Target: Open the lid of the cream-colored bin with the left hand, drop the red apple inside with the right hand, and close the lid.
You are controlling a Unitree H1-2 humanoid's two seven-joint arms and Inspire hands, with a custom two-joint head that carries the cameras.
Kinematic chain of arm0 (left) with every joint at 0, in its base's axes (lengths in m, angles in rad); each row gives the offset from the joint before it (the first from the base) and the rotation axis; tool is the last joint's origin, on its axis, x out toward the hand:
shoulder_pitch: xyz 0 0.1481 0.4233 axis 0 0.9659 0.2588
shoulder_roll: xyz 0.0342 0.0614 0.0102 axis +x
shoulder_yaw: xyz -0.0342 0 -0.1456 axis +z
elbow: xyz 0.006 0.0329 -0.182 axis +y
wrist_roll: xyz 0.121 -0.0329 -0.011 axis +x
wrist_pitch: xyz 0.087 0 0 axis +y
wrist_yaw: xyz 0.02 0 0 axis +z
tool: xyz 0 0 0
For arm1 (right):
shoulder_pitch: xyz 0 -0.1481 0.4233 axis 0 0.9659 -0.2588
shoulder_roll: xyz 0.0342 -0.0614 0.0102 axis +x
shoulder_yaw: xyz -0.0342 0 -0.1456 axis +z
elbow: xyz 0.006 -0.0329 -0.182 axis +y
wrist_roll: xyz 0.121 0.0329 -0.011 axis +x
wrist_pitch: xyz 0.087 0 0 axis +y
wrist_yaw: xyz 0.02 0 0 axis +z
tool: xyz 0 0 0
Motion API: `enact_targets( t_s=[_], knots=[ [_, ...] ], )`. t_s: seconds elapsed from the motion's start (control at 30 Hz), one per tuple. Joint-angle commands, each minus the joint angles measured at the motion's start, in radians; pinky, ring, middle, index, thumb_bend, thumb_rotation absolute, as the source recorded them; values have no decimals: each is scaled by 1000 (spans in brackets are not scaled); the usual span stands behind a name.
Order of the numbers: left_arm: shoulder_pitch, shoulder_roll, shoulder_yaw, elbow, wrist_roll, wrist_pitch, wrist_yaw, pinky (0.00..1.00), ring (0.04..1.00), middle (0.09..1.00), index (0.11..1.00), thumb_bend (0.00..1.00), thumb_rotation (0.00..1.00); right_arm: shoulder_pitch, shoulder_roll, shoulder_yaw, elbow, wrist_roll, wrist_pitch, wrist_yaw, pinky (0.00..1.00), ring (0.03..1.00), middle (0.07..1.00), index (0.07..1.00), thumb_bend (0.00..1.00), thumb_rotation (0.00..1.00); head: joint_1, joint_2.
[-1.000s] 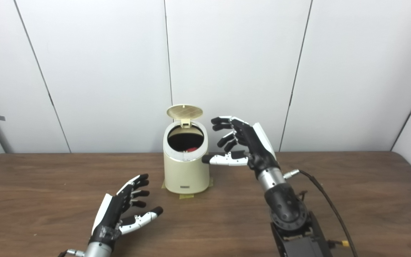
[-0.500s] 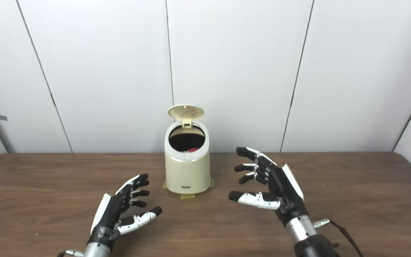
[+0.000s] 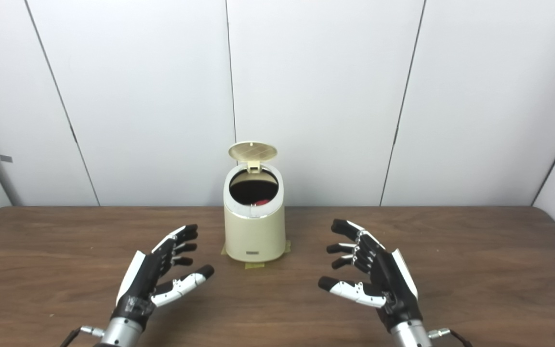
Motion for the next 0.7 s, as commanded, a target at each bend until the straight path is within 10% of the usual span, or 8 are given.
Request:
enact_targets(
  t_s=[0.0,0.67],
  knots=[
    [-131,30,-6,-47,25,16,-20,784,887,906,912,835,427,-37,-4,-6,-11,-2,-33,-14,528,675,815,806,747,301,-3,-5],
    [-609,107,-104,240,161,85,-97,777,958,1000,1000,952,441,-41,7,7,-18,-3,-26,-9,503,649,802,793,740,286,-6,-15]
  ],
)
